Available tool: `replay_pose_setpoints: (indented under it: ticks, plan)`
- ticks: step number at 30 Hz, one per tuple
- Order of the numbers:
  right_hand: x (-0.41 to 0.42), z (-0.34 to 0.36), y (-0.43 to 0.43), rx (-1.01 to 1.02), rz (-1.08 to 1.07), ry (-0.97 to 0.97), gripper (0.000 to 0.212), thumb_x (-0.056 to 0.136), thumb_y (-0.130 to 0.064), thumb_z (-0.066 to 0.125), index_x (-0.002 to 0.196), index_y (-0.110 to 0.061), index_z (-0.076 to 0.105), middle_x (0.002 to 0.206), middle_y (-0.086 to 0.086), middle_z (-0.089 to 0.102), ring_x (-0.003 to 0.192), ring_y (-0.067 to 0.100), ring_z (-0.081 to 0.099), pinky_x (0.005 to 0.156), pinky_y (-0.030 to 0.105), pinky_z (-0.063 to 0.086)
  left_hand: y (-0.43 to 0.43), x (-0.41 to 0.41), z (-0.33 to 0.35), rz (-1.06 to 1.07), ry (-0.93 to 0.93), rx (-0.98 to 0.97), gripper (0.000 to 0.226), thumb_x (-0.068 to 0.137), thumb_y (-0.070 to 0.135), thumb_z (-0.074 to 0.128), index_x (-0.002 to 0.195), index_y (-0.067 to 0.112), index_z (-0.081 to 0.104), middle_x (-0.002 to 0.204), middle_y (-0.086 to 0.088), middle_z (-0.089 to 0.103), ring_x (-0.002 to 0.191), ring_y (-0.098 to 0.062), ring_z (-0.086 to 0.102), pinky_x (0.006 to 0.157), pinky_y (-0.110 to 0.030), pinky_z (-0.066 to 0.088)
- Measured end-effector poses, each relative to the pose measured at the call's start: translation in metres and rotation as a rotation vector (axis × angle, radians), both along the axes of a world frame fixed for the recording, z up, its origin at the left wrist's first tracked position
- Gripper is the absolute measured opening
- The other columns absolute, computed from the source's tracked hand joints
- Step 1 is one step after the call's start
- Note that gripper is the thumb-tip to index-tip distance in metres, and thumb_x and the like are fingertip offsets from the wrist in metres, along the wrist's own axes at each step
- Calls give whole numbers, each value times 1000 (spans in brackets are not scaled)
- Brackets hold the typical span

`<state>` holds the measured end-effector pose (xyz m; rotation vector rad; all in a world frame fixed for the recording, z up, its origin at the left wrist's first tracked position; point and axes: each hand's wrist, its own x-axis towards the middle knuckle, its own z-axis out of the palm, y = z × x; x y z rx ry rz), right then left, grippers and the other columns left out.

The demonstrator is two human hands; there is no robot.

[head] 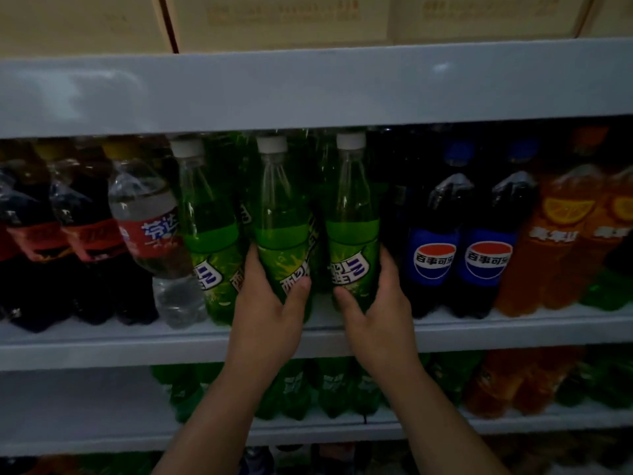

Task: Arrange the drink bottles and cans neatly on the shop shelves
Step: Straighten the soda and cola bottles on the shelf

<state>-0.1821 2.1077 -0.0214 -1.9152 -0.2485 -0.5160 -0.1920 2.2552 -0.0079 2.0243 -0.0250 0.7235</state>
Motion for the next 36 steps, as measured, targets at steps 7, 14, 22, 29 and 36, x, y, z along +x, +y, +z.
replay_pose_setpoints:
  ticks: [7, 14, 22, 29, 36]
  plan:
    - [0, 6, 2, 36, -23, -8, 71, 76, -31, 76, 135, -36, 37, 124, -15, 52, 114, -1, 50, 95, 25, 45, -1, -15, 9, 250, 85, 257, 92, 73, 64, 65, 146, 27, 24, 129, -2, 58, 107, -24, 60, 80, -42, 54]
    - [5, 3, 0, 6, -69, 2, 63, 76, -31, 76, 129, -33, 43, 112, -13, 56, 103, 2, 54, 84, 17, 44, 3, -25, 24, 494, 147, 508, 86, 69, 70, 62, 137, 21, 41, 83, -5, 70, 66, -26, 65, 51, -24, 34]
    - [5, 0, -1, -7, -59, -33, 59, 78, -30, 74, 129, -31, 43, 111, -13, 53, 102, 1, 50, 82, 15, 39, 2, -33, 31, 558, 132, 512, 93, 64, 66, 71, 132, 26, 21, 70, -7, 67, 56, -27, 64, 47, -24, 33]
    - [4, 1, -2, -19, -35, -15, 61, 80, -32, 71, 133, -25, 43, 119, -7, 54, 107, 5, 50, 92, 29, 46, 12, -37, 23, 509, 134, 511, 62, 73, 57, 69, 110, 23, 32, 62, -2, 63, 53, -26, 60, 43, -18, 14]
    - [0, 1, -1, -14, -1, -42, 59, 78, -32, 73, 131, -27, 45, 117, -9, 56, 107, 6, 52, 90, 32, 48, 12, -35, 13, 468, 170, 515, 55, 78, 57, 65, 112, 29, 32, 70, 4, 64, 61, -22, 61, 45, -24, 24]
